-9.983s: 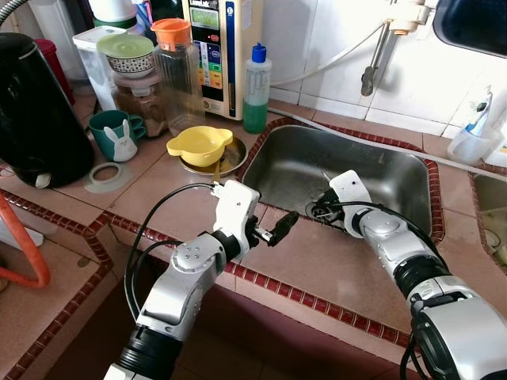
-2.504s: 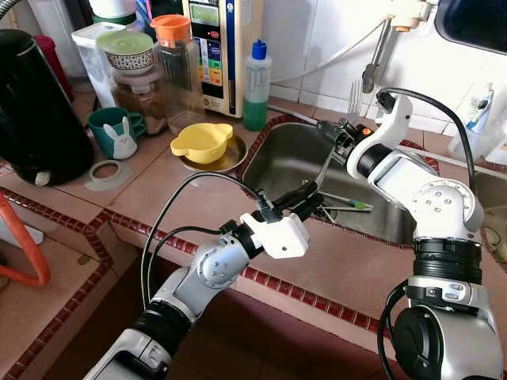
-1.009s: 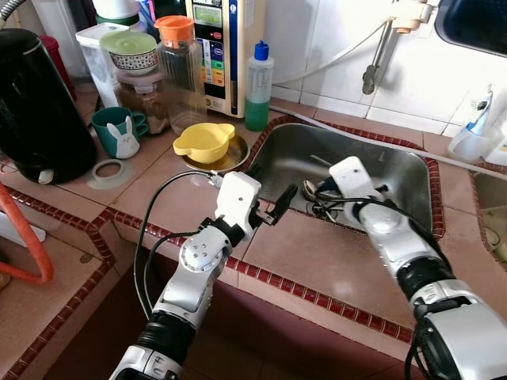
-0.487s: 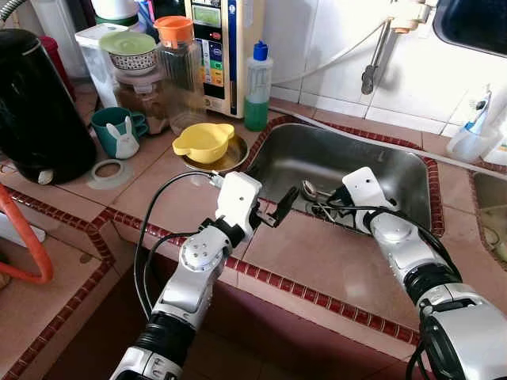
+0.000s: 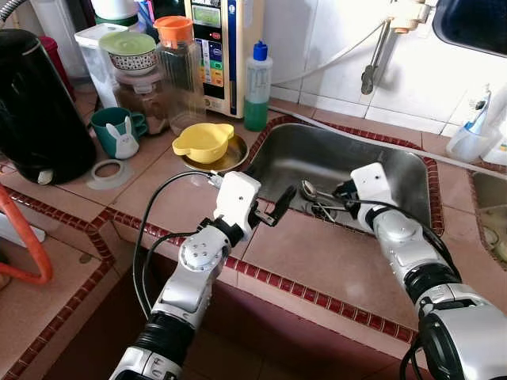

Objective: Kitchen organization

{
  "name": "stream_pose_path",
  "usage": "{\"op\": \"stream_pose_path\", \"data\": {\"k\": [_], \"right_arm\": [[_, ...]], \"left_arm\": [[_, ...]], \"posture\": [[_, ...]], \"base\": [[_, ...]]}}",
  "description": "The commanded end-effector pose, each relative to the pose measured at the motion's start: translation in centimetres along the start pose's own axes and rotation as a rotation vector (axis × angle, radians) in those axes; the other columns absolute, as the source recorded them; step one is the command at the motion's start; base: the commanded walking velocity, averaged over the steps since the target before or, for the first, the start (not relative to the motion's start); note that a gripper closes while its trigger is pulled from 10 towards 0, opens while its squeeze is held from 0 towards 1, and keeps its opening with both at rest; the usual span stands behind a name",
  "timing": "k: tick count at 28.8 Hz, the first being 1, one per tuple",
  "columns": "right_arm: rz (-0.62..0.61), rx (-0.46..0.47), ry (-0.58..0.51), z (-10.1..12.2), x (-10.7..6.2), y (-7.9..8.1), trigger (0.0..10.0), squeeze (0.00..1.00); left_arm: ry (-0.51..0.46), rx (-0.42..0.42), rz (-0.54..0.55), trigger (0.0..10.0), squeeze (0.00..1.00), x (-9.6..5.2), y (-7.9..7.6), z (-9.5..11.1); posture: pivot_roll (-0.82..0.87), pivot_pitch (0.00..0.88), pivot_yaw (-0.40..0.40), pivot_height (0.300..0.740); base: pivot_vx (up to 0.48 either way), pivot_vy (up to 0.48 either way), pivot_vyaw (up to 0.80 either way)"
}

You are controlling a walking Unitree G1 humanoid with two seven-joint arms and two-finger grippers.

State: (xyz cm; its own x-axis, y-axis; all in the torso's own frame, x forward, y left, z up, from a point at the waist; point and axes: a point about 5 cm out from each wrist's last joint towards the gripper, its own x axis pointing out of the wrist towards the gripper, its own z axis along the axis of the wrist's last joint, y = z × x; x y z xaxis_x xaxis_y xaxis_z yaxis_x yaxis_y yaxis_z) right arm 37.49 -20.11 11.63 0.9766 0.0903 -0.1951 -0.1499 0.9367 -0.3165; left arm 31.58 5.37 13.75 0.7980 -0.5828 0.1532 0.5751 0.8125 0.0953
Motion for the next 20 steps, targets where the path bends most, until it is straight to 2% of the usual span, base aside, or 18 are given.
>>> {"op": "stream_pose_path", "data": {"k": [1, 6, 9, 10, 11, 12, 13, 14, 15, 16, 17, 18, 19, 20], "right_arm": [[-0.008, 0.034, -0.097, 2.3, 0.4, -0.4, 10.0, 1.00], [-0.011, 0.106, -0.184, 4.0, 0.3, -0.7, 10.0, 1.00], [-0.003, 0.141, -0.240, 5.0, -0.2, -0.6, 10.0, 1.00], [0.003, 0.158, -0.256, 5.3, -0.5, -0.4, 10.0, 1.00], [0.003, 0.158, -0.256, 5.3, -0.5, -0.4, 10.0, 1.00], [0.020, 0.168, -0.274, 5.6, -0.9, -0.1, 10.0, 1.00], [0.020, 0.168, -0.274, 5.6, -0.9, -0.1, 10.0, 1.00], [0.033, 0.183, -0.283, 5.7, -1.3, 0.2, 10.0, 1.00], [0.046, 0.196, -0.298, 5.9, -1.7, 0.6, 10.0, 1.00], [0.063, 0.214, -0.317, 6.1, -2.3, 1.0, 10.0, 0.97], [0.069, 0.217, -0.321, 6.2, -2.5, 1.2, 10.0, 0.95], [0.081, 0.224, -0.326, 6.2, -2.8, 1.5, 10.0, 0.78], [0.095, 0.234, -0.335, 6.3, -3.2, 1.8, 10.0, 0.71], [0.116, 0.239, -0.341, 6.4, -3.6, 2.2, 10.0, 0.58]], "left_arm": [[0.004, 0.018, 0.012, 10.0, 1.00, 0.3, 0.4, 0.2], [0.013, 0.036, 0.038, 10.0, 1.00, 0.4, 1.0, 0.2], [0.036, 0.089, 0.106, 10.0, 1.00, 0.5, 2.5, 0.1], [0.051, 0.109, 0.145, 10.0, 0.92, 0.6, 3.4, 0.1], [0.051, 0.109, 0.145, 10.0, 0.92, 0.6, 3.4, 0.1], [0.072, 0.137, 0.188, 10.0, 0.73, 0.7, 4.6, 0.1], [0.072, 0.137, 0.188, 10.0, 0.73, 0.7, 4.6, 0.1], [0.084, 0.147, 0.213, 10.0, 0.06, 0.8, 5.4, 0.2], [0.100, 0.157, 0.237, 10.0, 0.00, 0.8, 6.1, 0.2], [0.120, 0.173, 0.268, 10.0, 0.00, 0.9, 7.1, 0.3], [0.124, 0.179, 0.277, 10.0, 0.00, 1.0, 7.4, 0.4], [0.126, 0.184, 0.290, 10.0, 0.00, 1.0, 7.9, 0.6], [0.135, 0.193, 0.304, 10.0, 0.00, 1.1, 8.4, 0.7], [0.143, 0.202, 0.330, 10.0, 0.00, 1.2, 9.1, 0.9]], "posture": [[0.04, 0.000, -0.005, 0.740], [0.03, 0.000, -0.005, 0.740], [0.03, 0.000, -0.005, 0.740], [0.02, 0.000, -0.004, 0.740], [0.02, 0.000, -0.004, 0.740], [0.02, 0.000, -0.003, 0.740], [0.02, 0.000, -0.003, 0.740], [0.01, 0.000, -0.003, 0.740], [0.01, 0.000, -0.002, 0.740], [0.01, 0.000, -0.002, 0.740], [0.01, 0.000, 0.001, 0.740], [0.01, 0.000, 0.001, 0.740], [0.00, 0.000, 0.001, 0.740], [0.00, 0.000, 0.004, 0.740]], "base": [[0.000, 0.000, 0.00], [0.000, 0.000, 0.00], [0.000, 0.000, 0.00], [0.000, 0.000, 0.00], [0.000, 0.000, 0.00], [0.000, 0.000, 0.00], [0.000, 0.000, 0.00], [0.000, 0.000, 0.00], [0.000, 0.000, 0.00], [0.000, 0.000, 0.00], [0.000, 0.000, 0.00], [0.000, 0.000, 0.00], [0.000, 0.000, 0.00], [0.000, 0.000, 0.00]]}}
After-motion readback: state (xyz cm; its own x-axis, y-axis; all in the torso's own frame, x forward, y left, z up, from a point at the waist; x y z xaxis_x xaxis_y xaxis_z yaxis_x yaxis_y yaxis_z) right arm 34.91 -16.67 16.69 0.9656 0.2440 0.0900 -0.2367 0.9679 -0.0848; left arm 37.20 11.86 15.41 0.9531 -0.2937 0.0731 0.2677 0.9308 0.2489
